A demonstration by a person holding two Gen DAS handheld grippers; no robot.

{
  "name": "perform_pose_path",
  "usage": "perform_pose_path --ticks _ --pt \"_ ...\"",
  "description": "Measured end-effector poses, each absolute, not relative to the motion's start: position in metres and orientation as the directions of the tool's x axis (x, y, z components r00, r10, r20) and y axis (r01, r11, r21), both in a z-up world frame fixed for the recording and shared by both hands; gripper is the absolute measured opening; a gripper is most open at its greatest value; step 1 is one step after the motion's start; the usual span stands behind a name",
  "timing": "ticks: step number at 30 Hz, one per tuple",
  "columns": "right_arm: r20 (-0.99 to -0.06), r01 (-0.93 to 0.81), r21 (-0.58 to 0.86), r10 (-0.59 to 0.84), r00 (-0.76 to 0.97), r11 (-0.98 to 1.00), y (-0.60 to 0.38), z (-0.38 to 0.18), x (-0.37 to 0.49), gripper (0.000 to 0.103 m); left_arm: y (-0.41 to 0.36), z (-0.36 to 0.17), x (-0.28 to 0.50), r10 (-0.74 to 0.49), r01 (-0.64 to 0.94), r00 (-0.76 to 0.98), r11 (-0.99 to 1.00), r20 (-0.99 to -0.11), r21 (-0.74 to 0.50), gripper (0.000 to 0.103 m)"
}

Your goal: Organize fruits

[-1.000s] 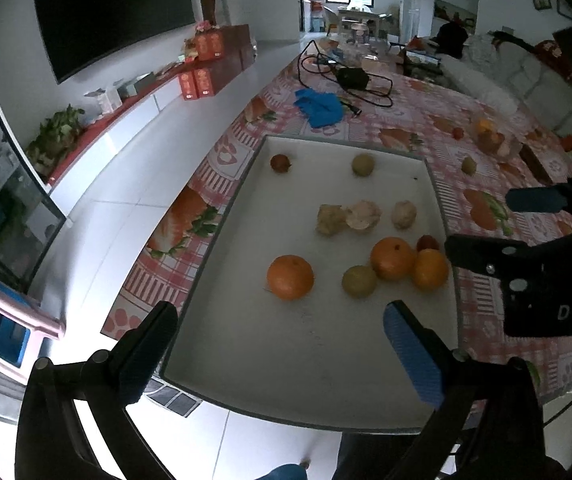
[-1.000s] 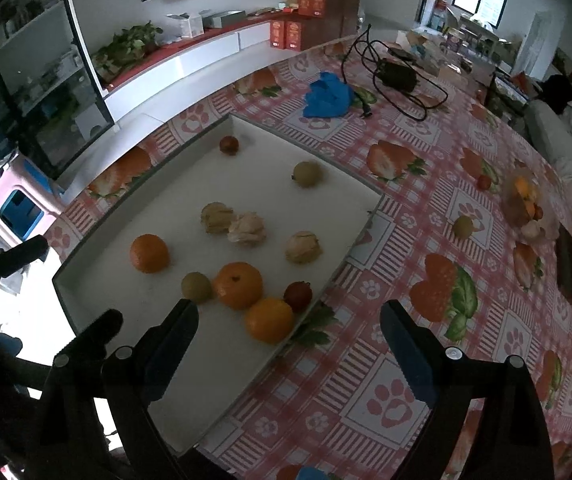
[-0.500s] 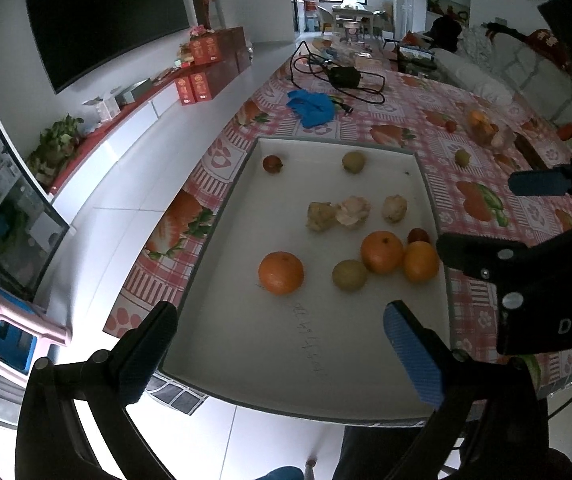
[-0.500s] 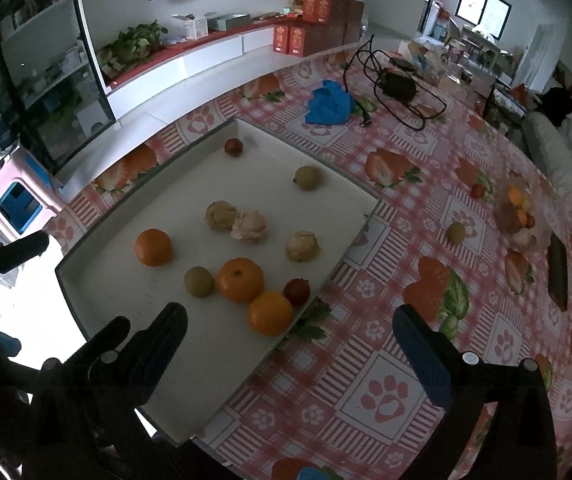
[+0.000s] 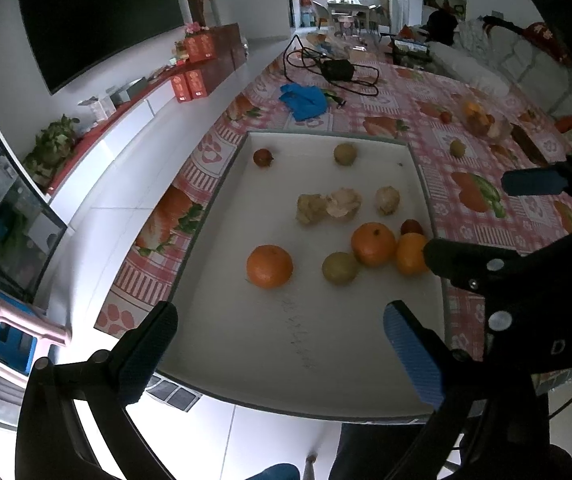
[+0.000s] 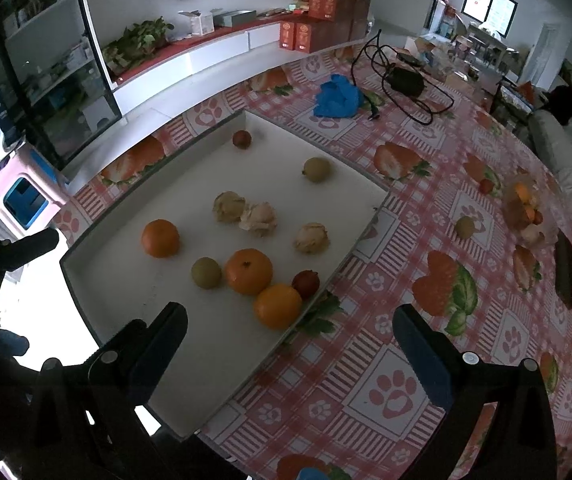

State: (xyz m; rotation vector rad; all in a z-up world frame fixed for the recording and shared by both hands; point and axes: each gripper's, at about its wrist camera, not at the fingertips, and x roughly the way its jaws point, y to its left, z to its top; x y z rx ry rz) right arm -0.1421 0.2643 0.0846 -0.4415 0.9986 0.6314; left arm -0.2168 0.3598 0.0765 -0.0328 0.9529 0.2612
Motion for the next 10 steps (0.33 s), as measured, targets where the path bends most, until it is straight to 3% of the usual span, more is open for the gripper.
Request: perform_pose_path --ticks 10 --pt "-0.876 -0.671 -0.049 0.291 0.384 0.740 0.2641 0.0821 -0.1437 0.103 0.3579 0.0755 -0.2169 0.189 -0.218 0.562 0.973 -0.805 0.076 0.103"
